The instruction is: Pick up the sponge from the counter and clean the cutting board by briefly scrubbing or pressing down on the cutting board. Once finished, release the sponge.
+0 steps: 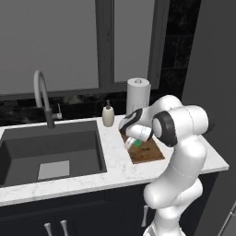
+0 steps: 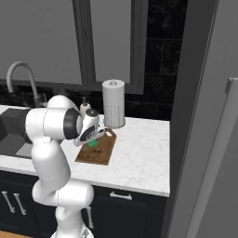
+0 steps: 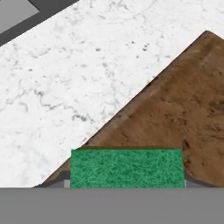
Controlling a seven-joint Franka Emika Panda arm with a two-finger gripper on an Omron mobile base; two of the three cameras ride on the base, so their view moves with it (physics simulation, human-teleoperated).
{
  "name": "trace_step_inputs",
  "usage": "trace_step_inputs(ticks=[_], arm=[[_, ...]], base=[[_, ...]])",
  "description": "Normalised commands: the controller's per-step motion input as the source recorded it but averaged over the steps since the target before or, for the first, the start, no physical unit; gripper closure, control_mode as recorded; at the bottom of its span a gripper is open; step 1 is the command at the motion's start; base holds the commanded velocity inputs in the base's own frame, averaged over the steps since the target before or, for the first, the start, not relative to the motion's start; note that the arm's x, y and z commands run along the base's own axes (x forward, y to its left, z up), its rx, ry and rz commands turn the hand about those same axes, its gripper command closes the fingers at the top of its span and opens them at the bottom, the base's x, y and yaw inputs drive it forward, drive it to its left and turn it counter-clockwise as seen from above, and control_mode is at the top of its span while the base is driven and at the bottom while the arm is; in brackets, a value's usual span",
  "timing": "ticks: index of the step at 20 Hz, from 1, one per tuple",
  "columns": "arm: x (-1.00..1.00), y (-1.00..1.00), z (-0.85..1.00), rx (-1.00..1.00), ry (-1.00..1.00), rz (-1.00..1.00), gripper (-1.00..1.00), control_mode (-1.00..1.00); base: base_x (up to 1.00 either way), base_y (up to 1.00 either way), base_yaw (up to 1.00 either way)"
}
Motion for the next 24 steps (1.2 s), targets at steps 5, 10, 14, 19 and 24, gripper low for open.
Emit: trace_step_inputs(ticks=[5,10,14,19,24], arm=[[0.69,0.00,-0.01,0.00,-0.02,0.00,1.00,-1.00],[0.57,0.00,-0.06,0.00,-0.02,0.00,1.00,-1.00],[-0.26,-0.01,-0.12,0.00,0.00,0.00,1.00,-1.00],[-0.89,-0.15,-0.27,0.00,0.00,0.00,1.00,-1.00],[-1.00,-0.24,-0.30,0.00,0.00,0.00,1.00,-1.00]], base=[[0.00,0.00,0.00],[0.00,0.00,0.00],[0.00,0.00,0.00],[0.00,0.00,0.00],[0.00,0.00,0.00]])
